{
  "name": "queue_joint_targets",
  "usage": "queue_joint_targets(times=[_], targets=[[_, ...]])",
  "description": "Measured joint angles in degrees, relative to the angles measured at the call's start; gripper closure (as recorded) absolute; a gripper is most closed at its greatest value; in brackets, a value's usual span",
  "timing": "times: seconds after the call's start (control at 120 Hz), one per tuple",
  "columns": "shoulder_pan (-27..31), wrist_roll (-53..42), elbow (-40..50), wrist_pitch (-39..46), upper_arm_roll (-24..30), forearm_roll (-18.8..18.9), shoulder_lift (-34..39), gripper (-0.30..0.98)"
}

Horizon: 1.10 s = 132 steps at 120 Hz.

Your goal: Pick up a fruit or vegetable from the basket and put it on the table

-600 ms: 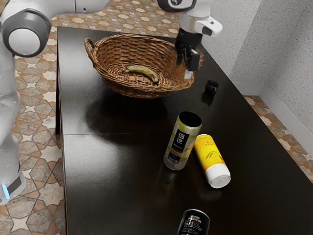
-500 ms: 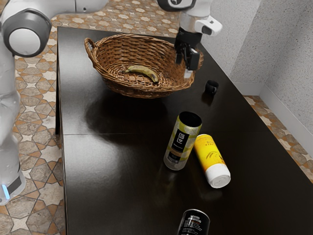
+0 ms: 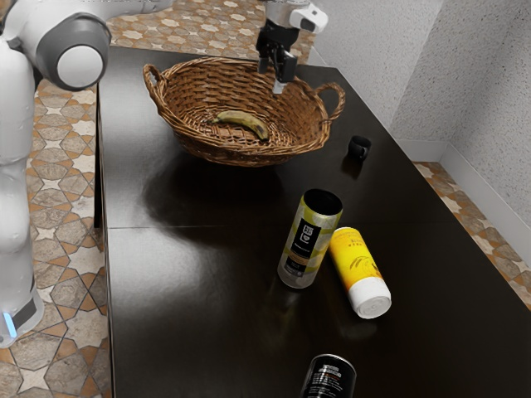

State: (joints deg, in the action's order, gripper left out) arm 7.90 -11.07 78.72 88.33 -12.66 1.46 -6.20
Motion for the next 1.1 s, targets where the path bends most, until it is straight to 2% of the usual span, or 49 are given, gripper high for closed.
queue_joint_targets(times=[0.158, 0.367, 0.625, 1.1], targets=[[-1.4, -3.7, 0.6, 1.2, 0.1, -0.1, -1.8, 0.00], [-0.3, -11.0, 13.1, 9.2, -2.8, -0.4, 1.2, 0.00], [1.2, -18.6, 17.0, 15.7, -3.5, -0.6, 1.3, 0.00], [1.2, -31.4, 20.6, 18.7, -4.0, -0.1, 2.4, 0.00]])
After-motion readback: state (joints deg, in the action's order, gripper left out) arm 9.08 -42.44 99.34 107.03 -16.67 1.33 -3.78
